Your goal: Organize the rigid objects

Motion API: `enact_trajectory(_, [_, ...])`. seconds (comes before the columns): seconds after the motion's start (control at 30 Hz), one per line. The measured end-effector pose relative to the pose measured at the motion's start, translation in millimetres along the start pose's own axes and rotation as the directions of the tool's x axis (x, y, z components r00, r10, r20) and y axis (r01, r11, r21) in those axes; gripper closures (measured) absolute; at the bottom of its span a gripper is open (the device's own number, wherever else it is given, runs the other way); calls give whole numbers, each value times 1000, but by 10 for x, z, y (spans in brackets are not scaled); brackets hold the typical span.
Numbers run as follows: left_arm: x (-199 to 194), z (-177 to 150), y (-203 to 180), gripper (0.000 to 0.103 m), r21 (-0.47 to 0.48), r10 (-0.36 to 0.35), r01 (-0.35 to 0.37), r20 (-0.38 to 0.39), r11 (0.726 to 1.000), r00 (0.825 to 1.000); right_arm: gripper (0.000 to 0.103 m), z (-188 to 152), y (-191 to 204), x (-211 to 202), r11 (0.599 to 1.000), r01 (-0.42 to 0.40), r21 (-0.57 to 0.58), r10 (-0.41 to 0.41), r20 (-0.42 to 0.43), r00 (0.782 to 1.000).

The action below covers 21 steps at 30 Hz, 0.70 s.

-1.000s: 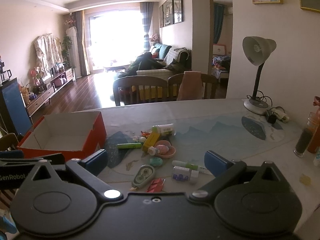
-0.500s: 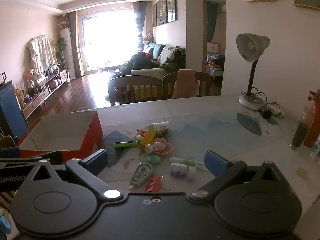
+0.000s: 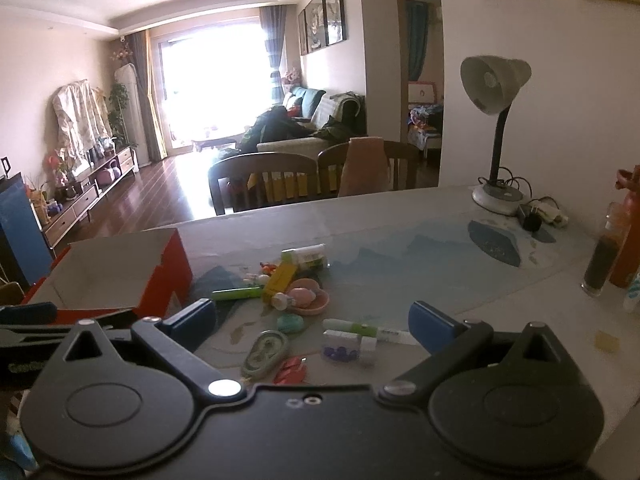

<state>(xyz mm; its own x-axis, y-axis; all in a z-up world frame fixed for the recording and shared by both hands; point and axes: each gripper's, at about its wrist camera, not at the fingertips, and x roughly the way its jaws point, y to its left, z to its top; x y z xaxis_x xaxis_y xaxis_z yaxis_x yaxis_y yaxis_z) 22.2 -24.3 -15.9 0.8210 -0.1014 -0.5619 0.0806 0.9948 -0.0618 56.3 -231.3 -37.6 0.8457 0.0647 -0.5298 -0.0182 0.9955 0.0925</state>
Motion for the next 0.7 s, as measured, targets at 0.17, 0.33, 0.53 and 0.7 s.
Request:
enact_trajectory(0.17, [194,32,-97,0,-2,24,-24,4,1000,1000,3,-15,-260,193,999,19,-41,-17,34,999])
enact_trajectory(0.33, [444,28,-166,0,-19,21,-21,-23,1000,1000,8,-88,-480,455,998,-19,-52,18,-18,1000])
enact_trajectory(0.53, [821,-18,-299,1,-24,44,-46,-84,999,995,12,-212,-603,783,993,-49,-108,38,-97,995])
enact_trajectory(0.7, [1164,-93,-387,1,-20,62,-65,-125,998,990,20,-293,-685,1080,979,-102,-178,74,-157,985])
